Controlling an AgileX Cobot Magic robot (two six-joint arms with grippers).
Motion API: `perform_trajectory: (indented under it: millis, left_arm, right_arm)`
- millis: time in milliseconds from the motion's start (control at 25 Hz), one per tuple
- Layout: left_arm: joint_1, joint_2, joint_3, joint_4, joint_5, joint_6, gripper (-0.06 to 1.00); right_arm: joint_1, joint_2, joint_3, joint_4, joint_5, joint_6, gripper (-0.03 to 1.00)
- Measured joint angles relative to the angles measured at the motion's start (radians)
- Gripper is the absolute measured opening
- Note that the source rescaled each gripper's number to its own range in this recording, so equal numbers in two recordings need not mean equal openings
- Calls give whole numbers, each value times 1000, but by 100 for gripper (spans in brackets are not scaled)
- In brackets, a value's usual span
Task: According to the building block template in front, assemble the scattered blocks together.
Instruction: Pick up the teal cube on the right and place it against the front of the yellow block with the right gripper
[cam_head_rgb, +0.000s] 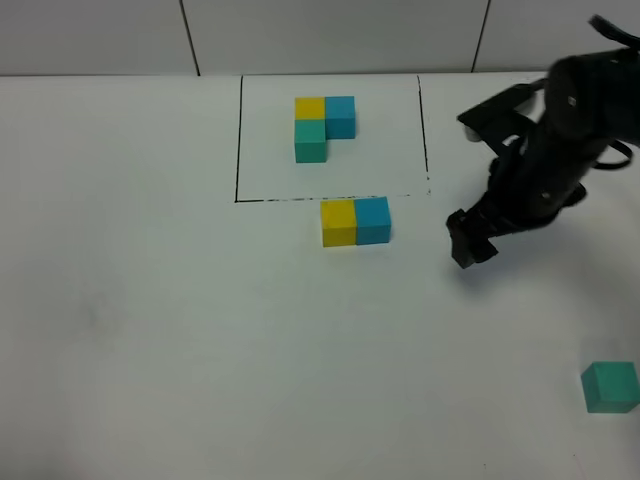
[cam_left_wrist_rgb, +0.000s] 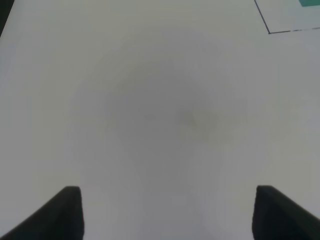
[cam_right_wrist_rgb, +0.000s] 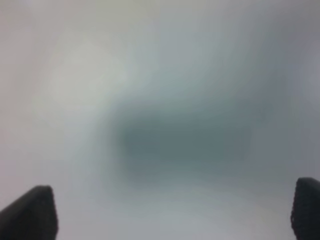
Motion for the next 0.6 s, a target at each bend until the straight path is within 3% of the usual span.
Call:
perform_trajectory:
  millis: [80, 240, 600]
  left_arm:
    - [0, 0, 0, 0, 0, 0, 62]
    - [0, 0, 0, 0, 0, 0, 62]
    - [0, 0, 0, 0, 0, 0, 62]
  right_arm:
    - [-35, -90, 129, -1, -57, 95, 88]
    - [-93, -204, 296, -1, -68, 221, 88]
    - [-173, -350, 465, -2, -58, 273, 87]
